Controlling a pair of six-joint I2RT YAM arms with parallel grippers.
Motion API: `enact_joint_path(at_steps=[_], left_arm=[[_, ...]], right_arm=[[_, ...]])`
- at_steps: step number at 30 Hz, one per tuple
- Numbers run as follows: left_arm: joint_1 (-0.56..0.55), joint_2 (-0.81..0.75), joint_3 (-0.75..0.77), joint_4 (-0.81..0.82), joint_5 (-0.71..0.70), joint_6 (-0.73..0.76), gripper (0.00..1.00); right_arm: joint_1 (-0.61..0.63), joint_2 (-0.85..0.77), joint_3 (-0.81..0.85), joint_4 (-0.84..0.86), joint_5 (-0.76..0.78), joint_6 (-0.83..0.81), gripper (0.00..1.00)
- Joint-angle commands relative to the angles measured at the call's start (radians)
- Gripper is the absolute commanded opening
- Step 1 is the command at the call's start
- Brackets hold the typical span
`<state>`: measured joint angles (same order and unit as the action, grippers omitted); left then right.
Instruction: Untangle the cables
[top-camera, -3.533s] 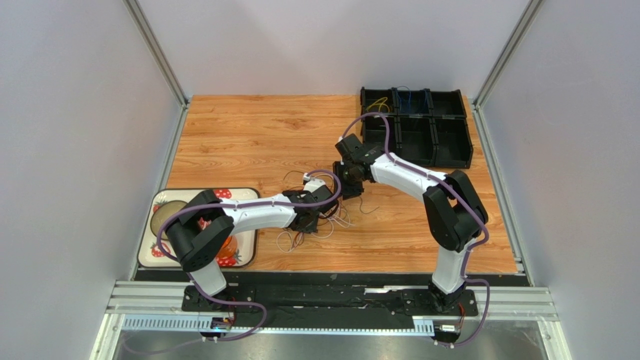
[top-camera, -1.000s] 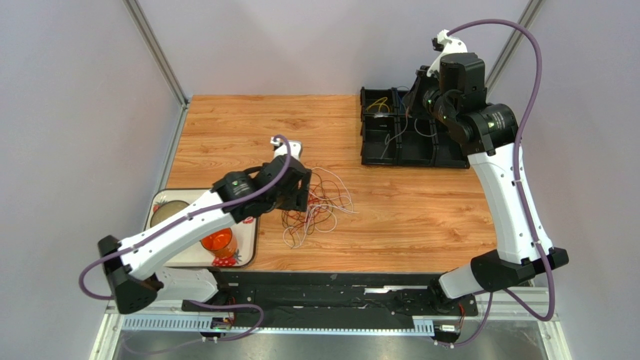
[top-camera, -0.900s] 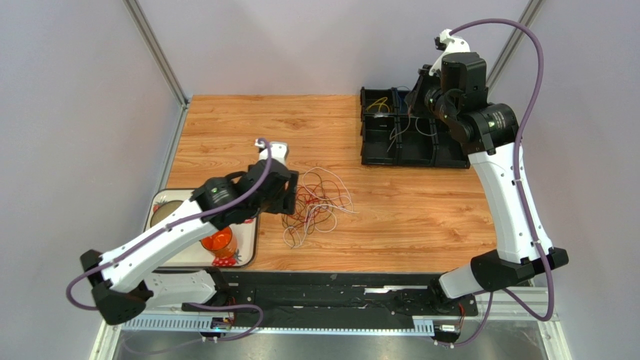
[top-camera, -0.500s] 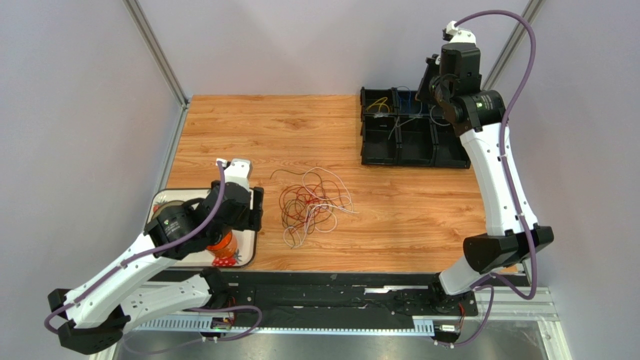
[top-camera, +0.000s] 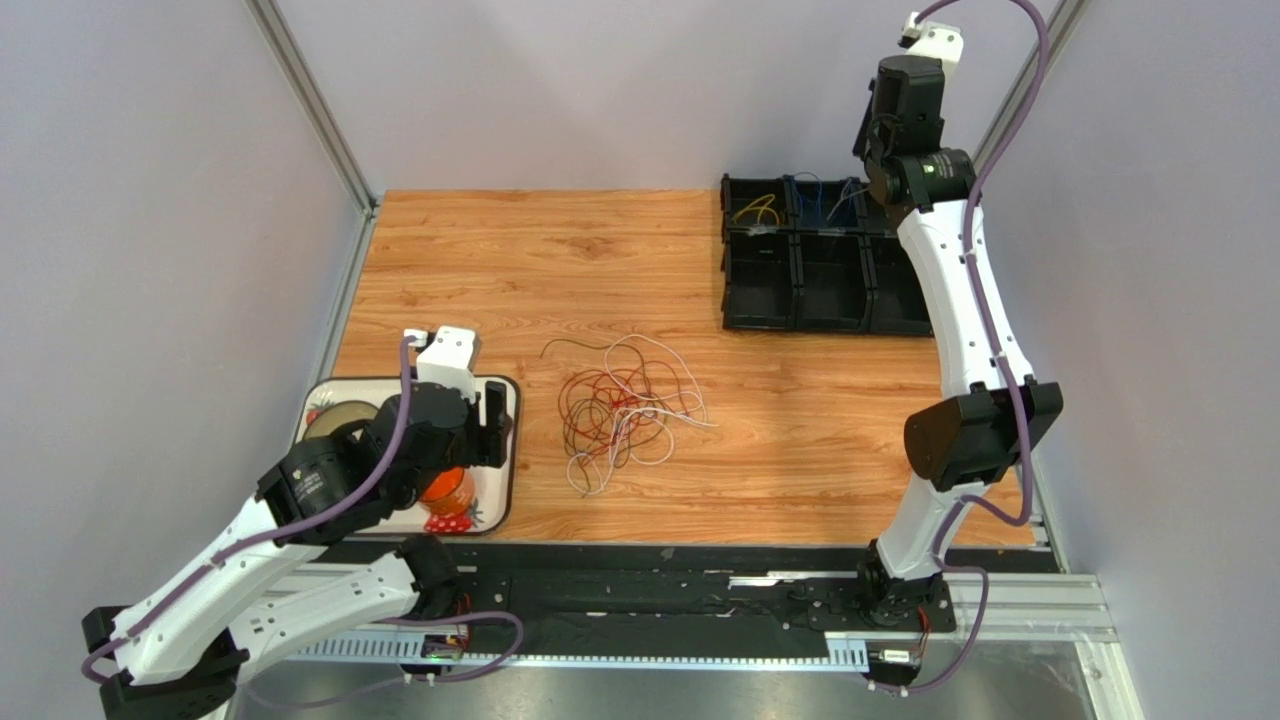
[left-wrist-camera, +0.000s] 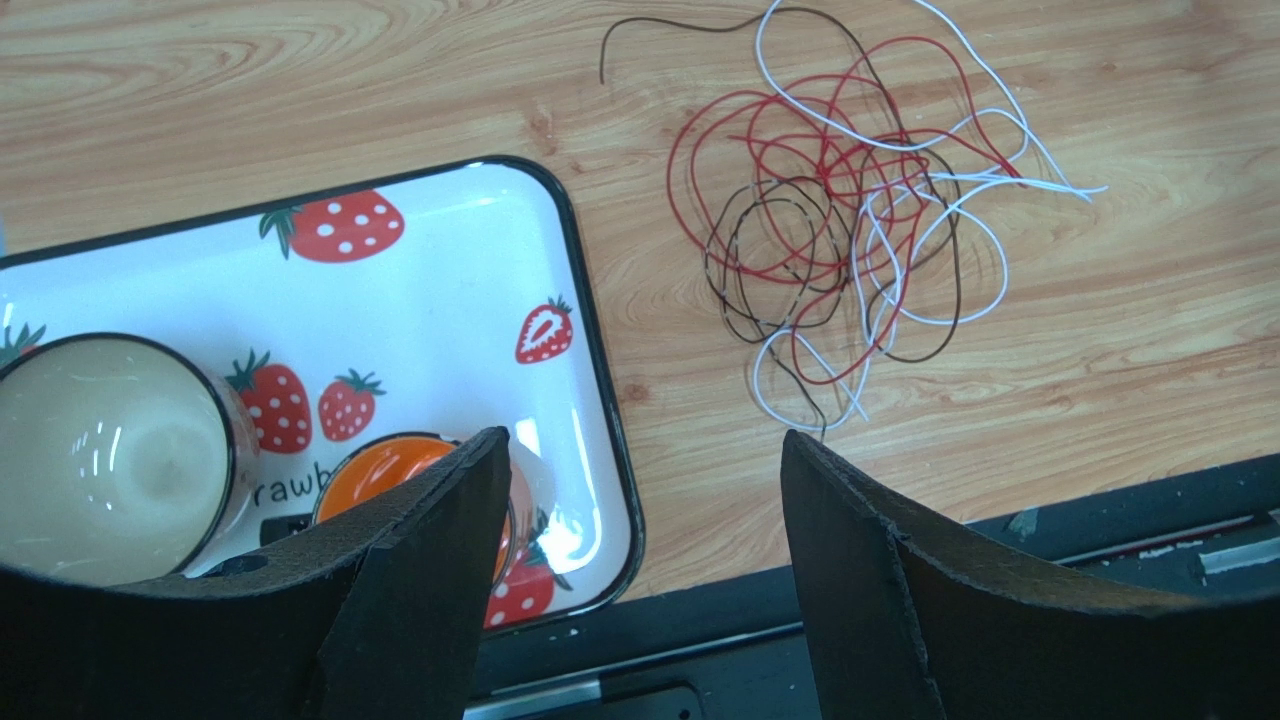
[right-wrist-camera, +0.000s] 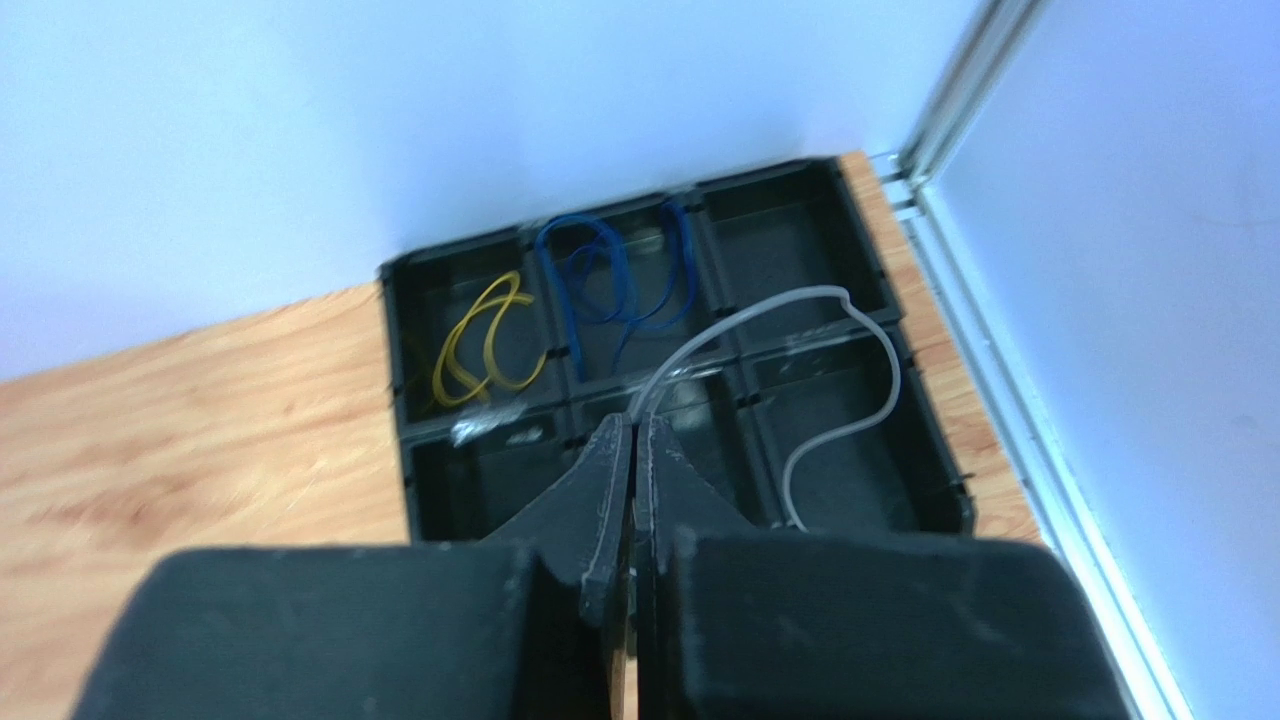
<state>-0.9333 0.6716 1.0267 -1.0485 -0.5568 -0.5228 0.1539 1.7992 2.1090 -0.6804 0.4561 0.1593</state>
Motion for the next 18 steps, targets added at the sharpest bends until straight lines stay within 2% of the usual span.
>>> enact_joint_path(at_steps=[1, 3, 9, 18], left_arm=[[0.004, 0.002, -0.007, 0.042, -0.011, 0.026, 0.74], [0.002, 0.014, -0.002, 0.038, -0.009, 0.024, 0.74], [0.004, 0.026, -0.001, 0.031, -0.011, 0.023, 0.73], [0.004, 0.025, -0.004, 0.033, -0.012, 0.024, 0.73]], right_arm=[[-0.025, 0.019, 0.016, 0.232, 0.116, -0.079, 0.0], [-0.037, 0.035, -0.007, 0.309, 0.124, -0.09, 0.0], [-0.059, 0.127, 0.072, 0.386, 0.161, -0.145, 0.0], [-0.077, 0.242, 0.1, 0.51, 0.173, -0.245, 0.0]])
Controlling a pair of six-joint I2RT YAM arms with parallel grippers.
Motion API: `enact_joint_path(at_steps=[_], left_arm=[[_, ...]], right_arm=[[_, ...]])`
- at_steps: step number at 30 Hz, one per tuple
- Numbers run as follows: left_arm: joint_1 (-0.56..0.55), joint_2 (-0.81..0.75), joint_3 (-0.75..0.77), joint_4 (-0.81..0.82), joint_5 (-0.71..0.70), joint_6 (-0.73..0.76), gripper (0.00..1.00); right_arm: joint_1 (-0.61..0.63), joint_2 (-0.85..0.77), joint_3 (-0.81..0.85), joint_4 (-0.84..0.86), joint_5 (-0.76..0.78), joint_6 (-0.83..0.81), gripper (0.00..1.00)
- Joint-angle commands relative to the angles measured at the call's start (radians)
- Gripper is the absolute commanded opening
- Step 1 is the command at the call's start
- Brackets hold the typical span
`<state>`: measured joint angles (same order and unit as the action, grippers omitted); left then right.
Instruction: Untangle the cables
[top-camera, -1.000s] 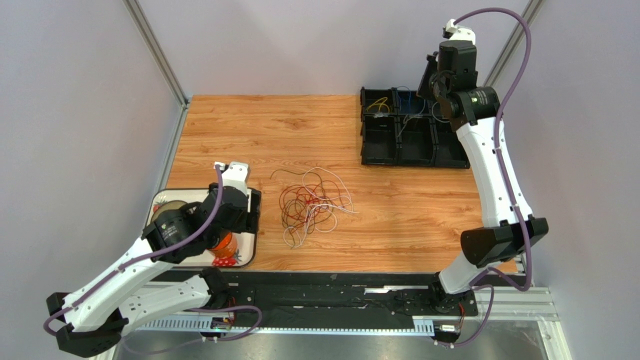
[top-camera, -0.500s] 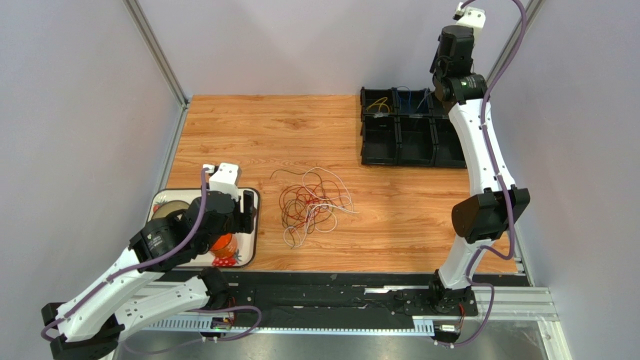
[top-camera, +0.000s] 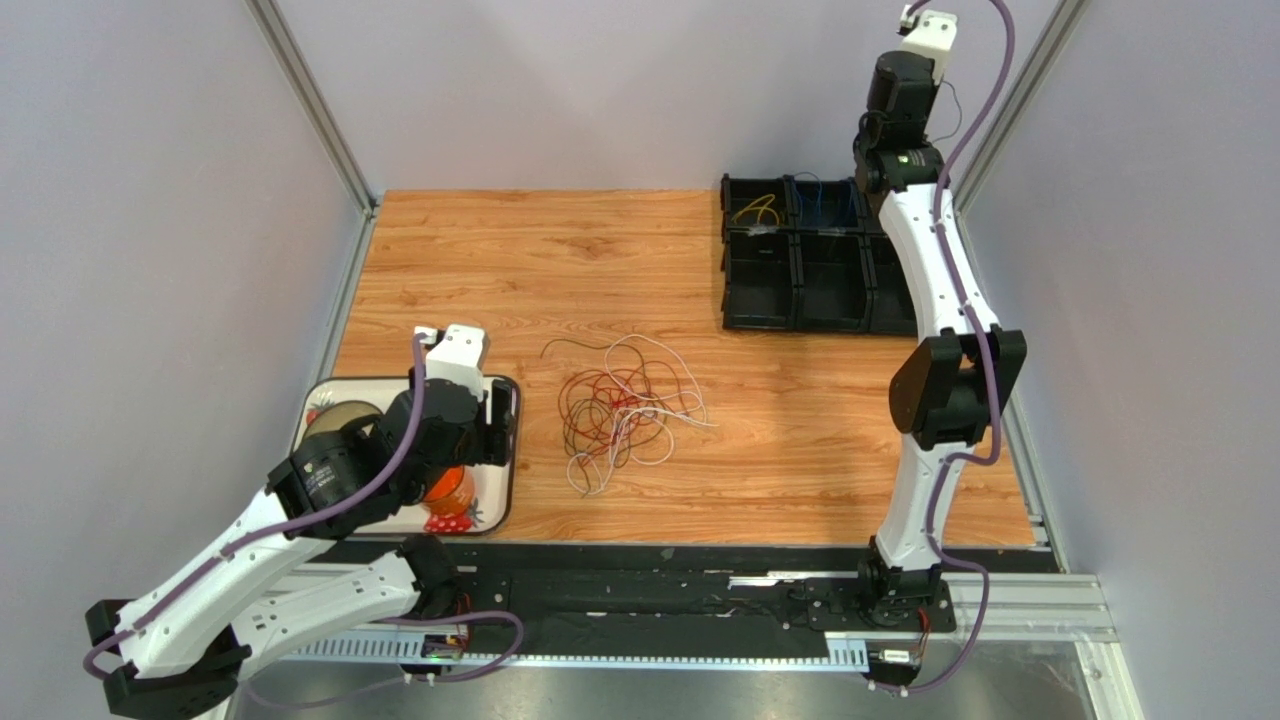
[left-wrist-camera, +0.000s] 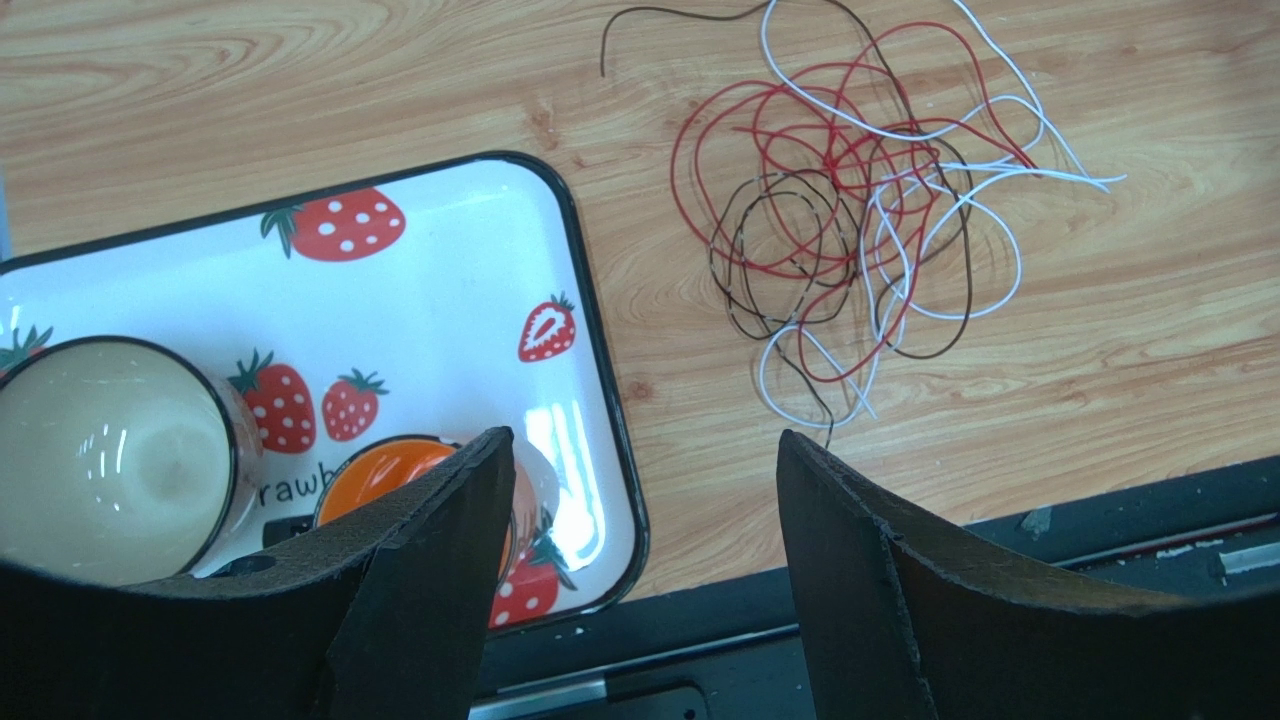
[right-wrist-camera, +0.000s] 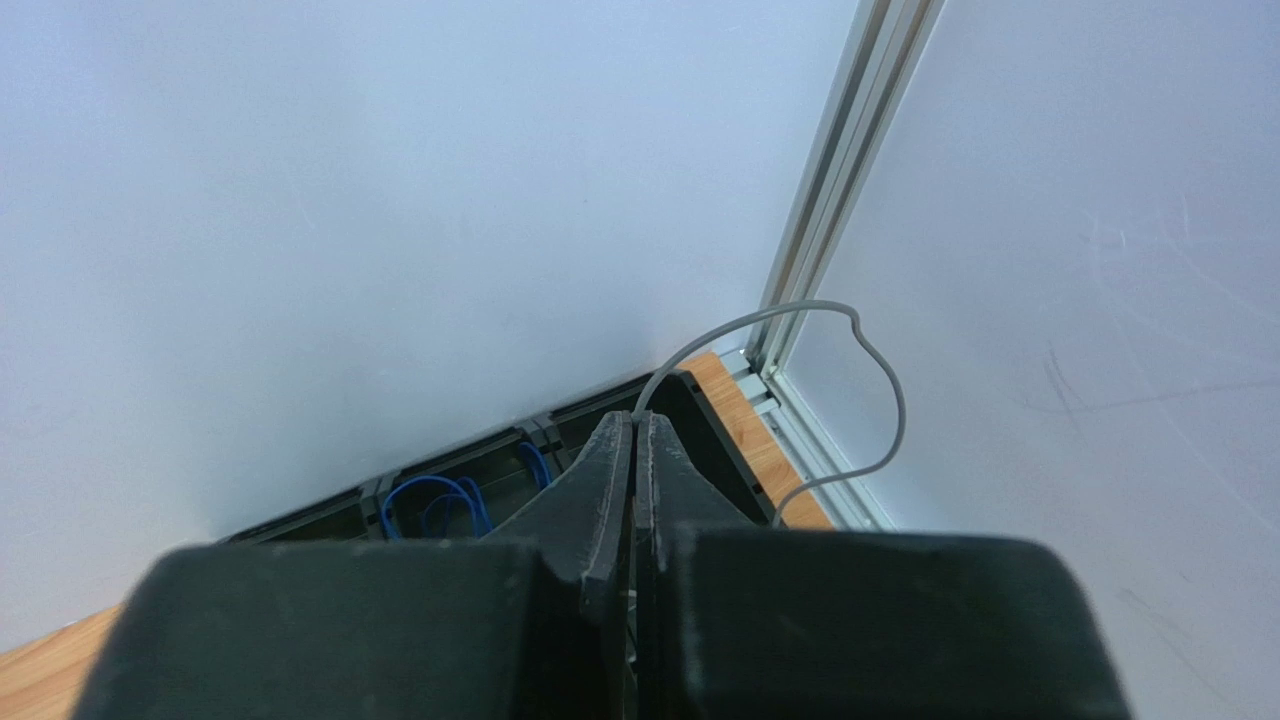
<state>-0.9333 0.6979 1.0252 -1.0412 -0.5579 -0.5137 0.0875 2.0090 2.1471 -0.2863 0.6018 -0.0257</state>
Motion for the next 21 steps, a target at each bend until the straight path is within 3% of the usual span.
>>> enact_joint_path(at_steps=[1, 11, 21], left_arm=[[0.004, 0.002, -0.002, 0.026, -0.011, 0.014, 0.73], [0.004, 0.012, -0.002, 0.021, -0.017, 0.012, 0.73], [0.004, 0.028, -0.001, 0.02, -0.017, 0.014, 0.73]], right_arm=[[-0.012, 0.043, 0.077, 0.119, 0.03, -0.062, 0.0], [-0.028, 0.163, 0.157, 0.171, 0.036, -0.124, 0.0], [-0.077, 0.217, 0.132, 0.208, -0.002, -0.105, 0.0]])
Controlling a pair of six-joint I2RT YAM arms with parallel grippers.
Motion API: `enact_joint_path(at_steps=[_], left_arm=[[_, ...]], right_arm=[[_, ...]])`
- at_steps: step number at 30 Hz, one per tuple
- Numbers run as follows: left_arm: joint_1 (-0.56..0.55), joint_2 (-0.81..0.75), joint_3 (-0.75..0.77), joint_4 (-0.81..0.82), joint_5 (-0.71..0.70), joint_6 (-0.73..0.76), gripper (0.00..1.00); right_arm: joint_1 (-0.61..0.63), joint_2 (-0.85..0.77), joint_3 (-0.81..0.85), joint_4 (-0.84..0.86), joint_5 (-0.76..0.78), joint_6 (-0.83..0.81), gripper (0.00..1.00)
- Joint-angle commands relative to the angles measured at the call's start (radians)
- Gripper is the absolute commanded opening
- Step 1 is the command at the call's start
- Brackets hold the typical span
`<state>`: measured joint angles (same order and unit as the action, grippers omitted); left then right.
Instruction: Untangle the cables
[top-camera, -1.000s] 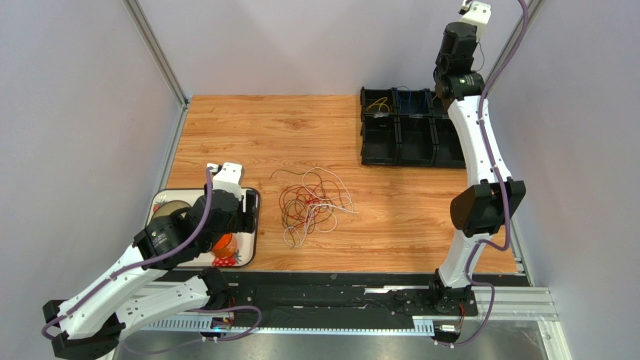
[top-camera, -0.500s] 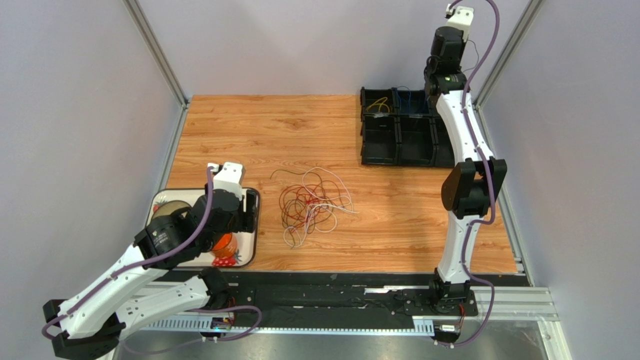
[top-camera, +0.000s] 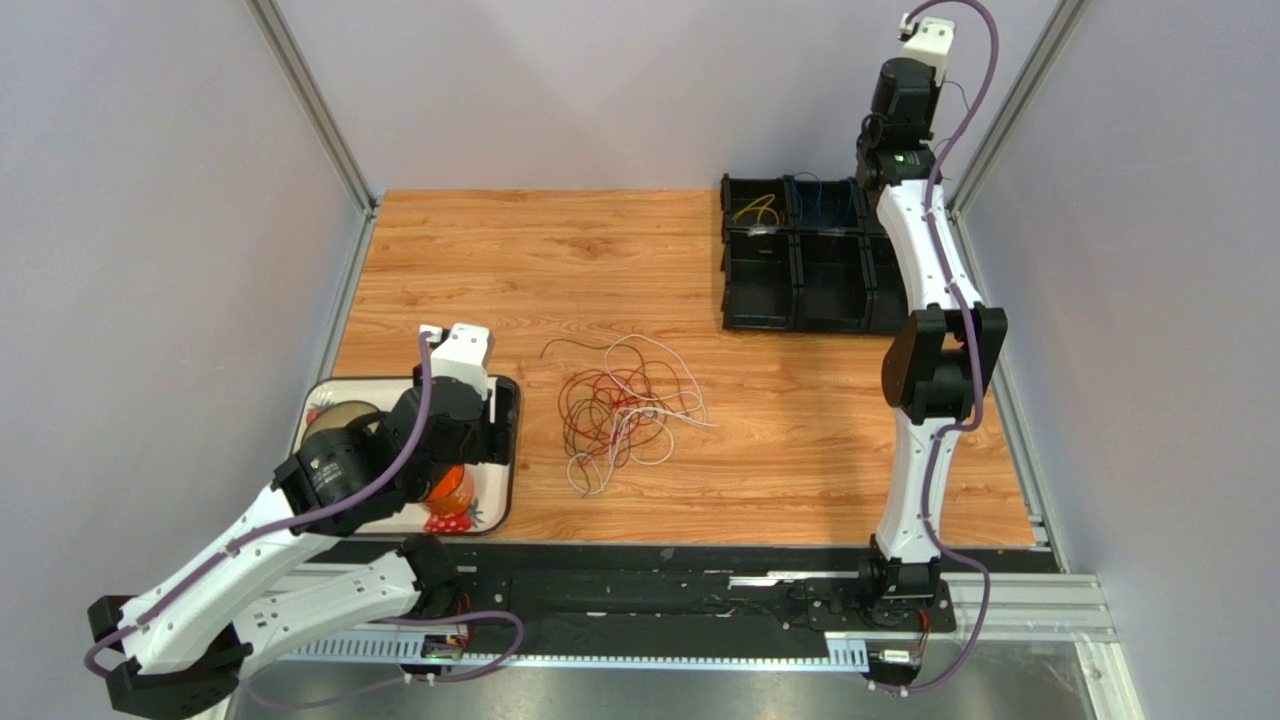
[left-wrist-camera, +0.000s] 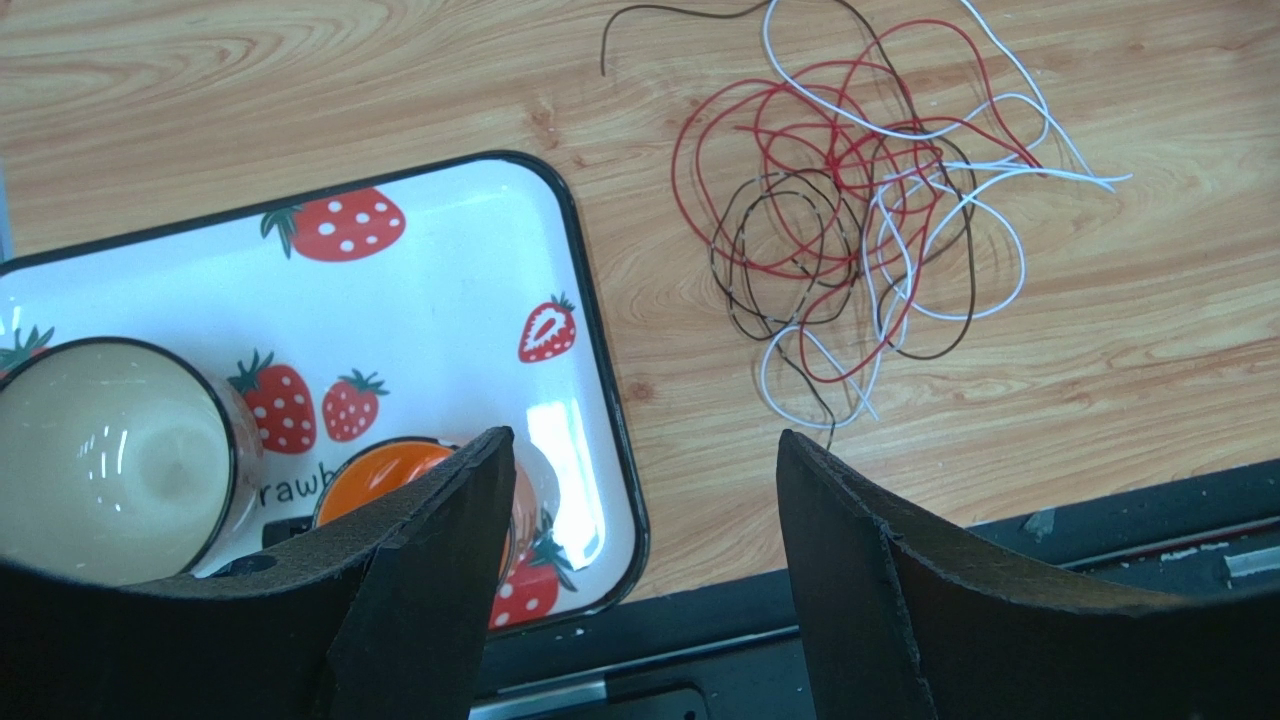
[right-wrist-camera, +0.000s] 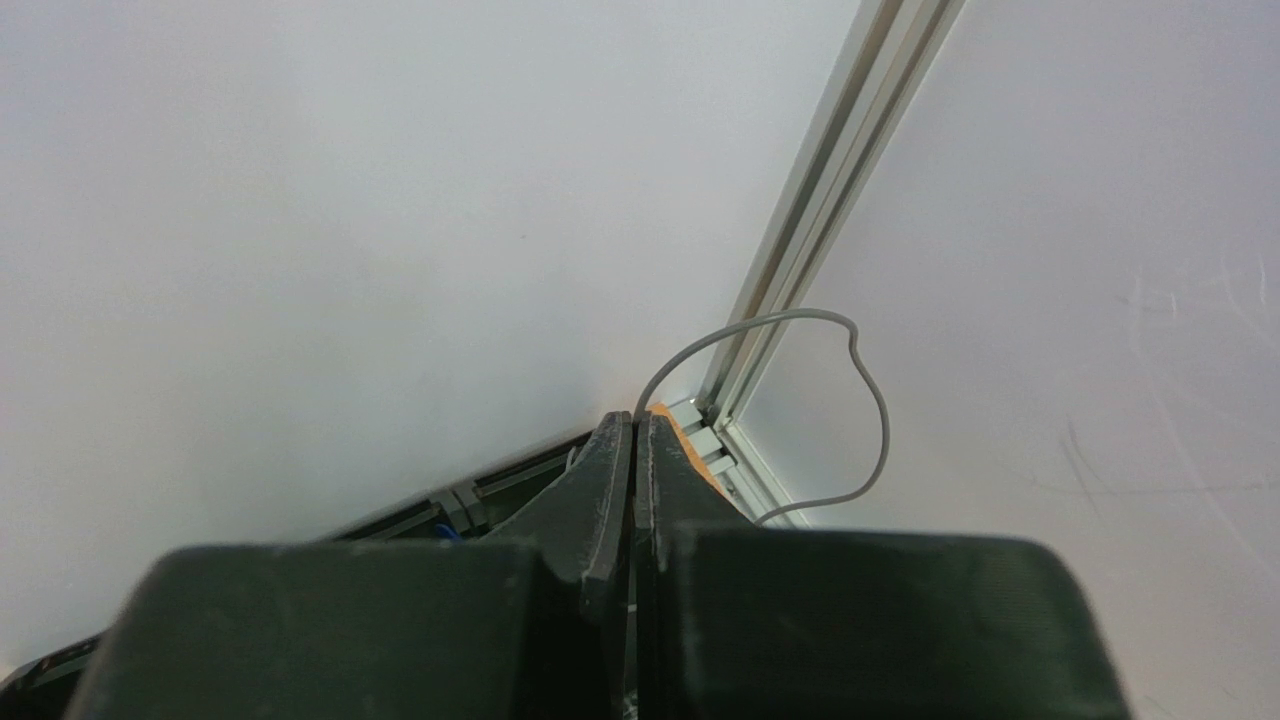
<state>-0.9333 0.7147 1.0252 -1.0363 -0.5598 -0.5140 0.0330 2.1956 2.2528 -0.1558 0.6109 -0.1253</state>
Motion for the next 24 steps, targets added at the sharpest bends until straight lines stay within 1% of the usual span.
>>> enact_joint_path(at_steps=[1, 4, 5, 13, 24], left_arm=[[0.004, 0.012, -0.001, 0.015, -0.018, 0.012, 0.73], [0.004, 0.012, -0.001, 0.013, -0.017, 0.012, 0.73], [0.004, 0.014, -0.001, 0.015, -0.017, 0.012, 0.72], [0.004, 0.029, -0.001, 0.009, -0.025, 0.009, 0.72], [0.004, 0.042, 0.003, 0.004, -0.028, 0.006, 0.72]], right_arm=[[-0.024, 0.041, 0.034, 0.081, -0.011, -0.005, 0.0], [-0.024, 0.087, 0.06, 0.082, -0.028, 0.004, 0.0], [-0.053, 0.105, 0.067, 0.084, -0.034, 0.01, 0.0], [-0.059, 0.17, 0.077, 0.114, -0.066, 0.036, 0.0], [-0.067, 0.228, 0.091, 0.147, -0.186, 0.184, 0.0]])
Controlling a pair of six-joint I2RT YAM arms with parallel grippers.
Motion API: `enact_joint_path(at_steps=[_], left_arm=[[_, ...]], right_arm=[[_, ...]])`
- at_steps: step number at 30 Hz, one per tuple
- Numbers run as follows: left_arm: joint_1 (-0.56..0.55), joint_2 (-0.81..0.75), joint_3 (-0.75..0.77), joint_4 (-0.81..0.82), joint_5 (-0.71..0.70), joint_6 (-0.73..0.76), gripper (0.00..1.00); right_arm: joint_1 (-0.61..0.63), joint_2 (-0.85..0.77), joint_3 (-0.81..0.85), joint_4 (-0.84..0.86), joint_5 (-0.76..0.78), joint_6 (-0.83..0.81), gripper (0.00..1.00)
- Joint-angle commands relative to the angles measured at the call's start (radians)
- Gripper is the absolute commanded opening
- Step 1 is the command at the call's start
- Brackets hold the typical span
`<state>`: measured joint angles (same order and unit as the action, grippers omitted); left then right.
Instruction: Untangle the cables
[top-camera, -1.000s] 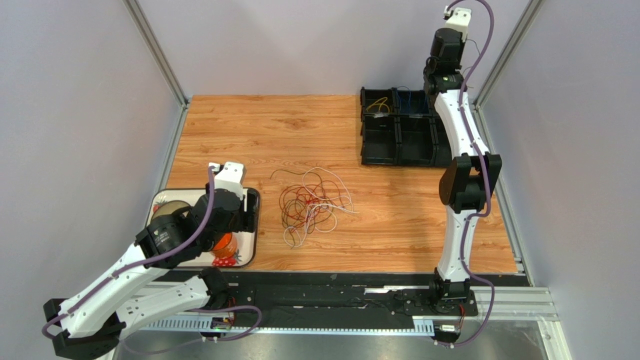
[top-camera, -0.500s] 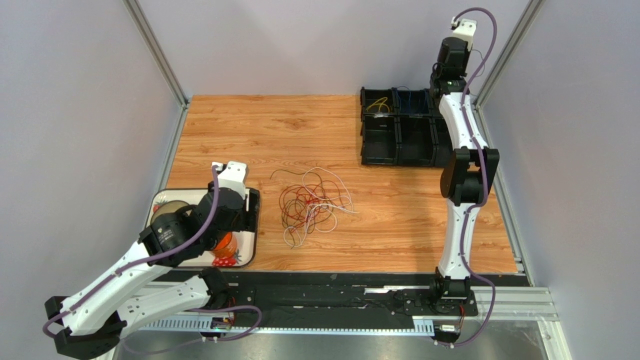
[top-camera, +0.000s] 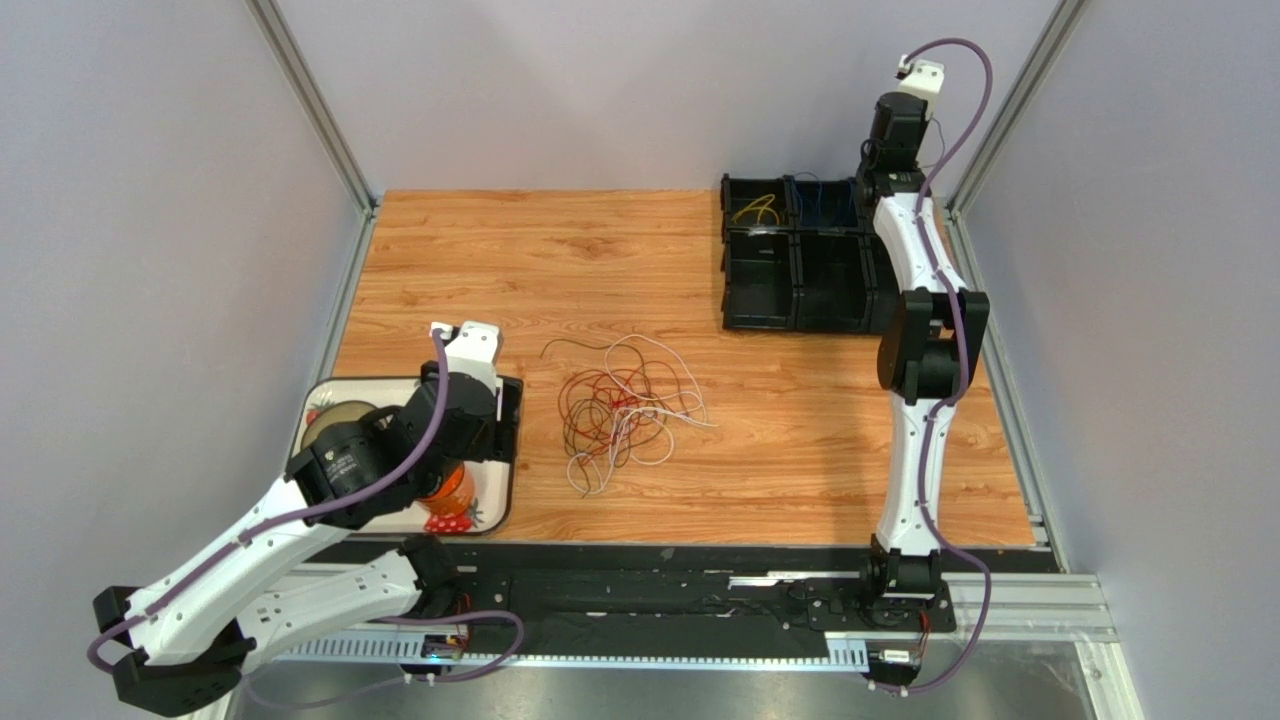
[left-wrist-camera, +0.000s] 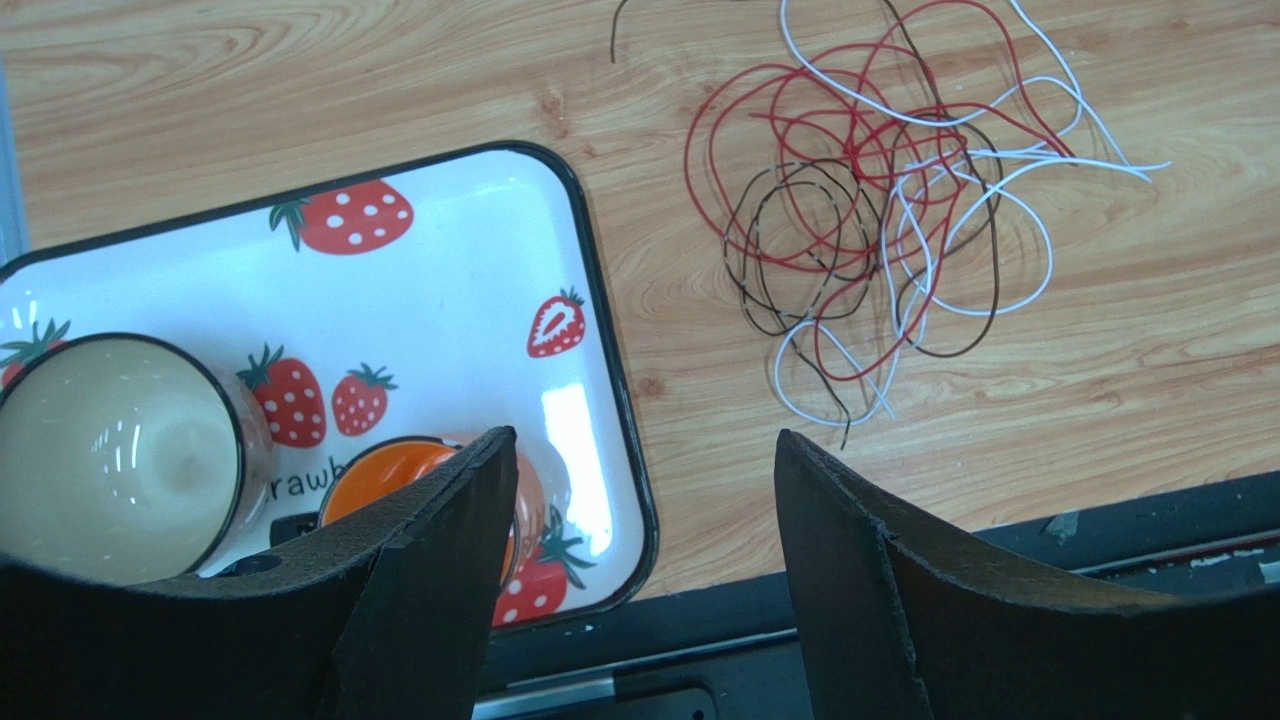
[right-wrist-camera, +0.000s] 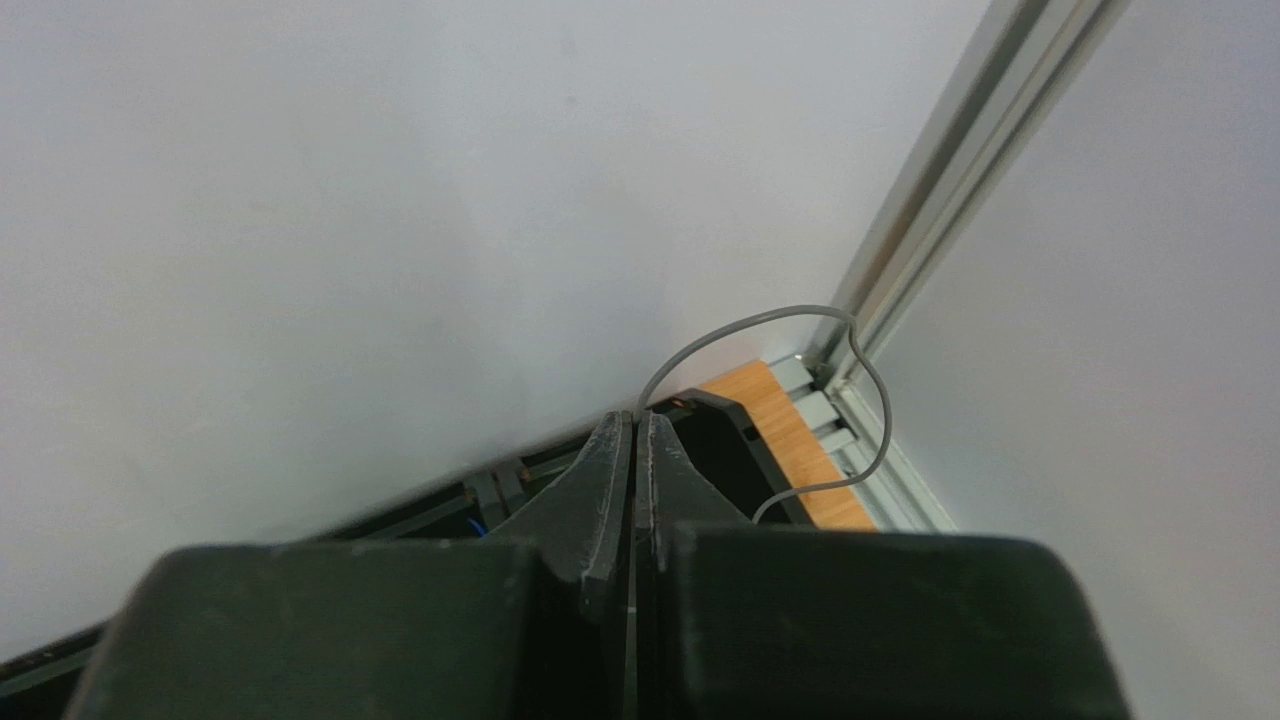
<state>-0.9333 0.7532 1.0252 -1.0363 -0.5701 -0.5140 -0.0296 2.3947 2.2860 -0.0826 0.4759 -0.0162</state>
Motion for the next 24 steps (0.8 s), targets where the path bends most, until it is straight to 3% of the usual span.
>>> enact_joint_path(at_steps=[1, 6, 19, 22, 23, 24], left_arm=[[0.004, 0.003, 0.001, 0.005, -0.022, 0.006, 0.72], [0.004, 0.001, 0.006, -0.005, -0.033, -0.003, 0.72], [0.004, -0.002, 0.004, -0.004, -0.03, -0.001, 0.71], [0.004, -0.003, 0.004, -0.002, -0.028, 0.0, 0.71], [0.004, -0.003, 0.004, -0.002, -0.028, 0.0, 0.71], [0.004, 0.0, 0.004, -0.002, -0.031, 0.0, 0.71]], right_arm=[[-0.006, 0.037, 0.066, 0.073, -0.066, 0.082, 0.0], [-0.012, 0.066, 0.063, 0.116, -0.138, 0.157, 0.0], [-0.03, 0.035, -0.022, 0.133, -0.143, 0.225, 0.0], [-0.035, 0.027, -0.025, 0.118, -0.154, 0.222, 0.14], [-0.038, 0.026, -0.022, 0.101, -0.157, 0.228, 0.32], [-0.039, 0.024, -0.019, 0.092, -0.155, 0.231, 0.38]])
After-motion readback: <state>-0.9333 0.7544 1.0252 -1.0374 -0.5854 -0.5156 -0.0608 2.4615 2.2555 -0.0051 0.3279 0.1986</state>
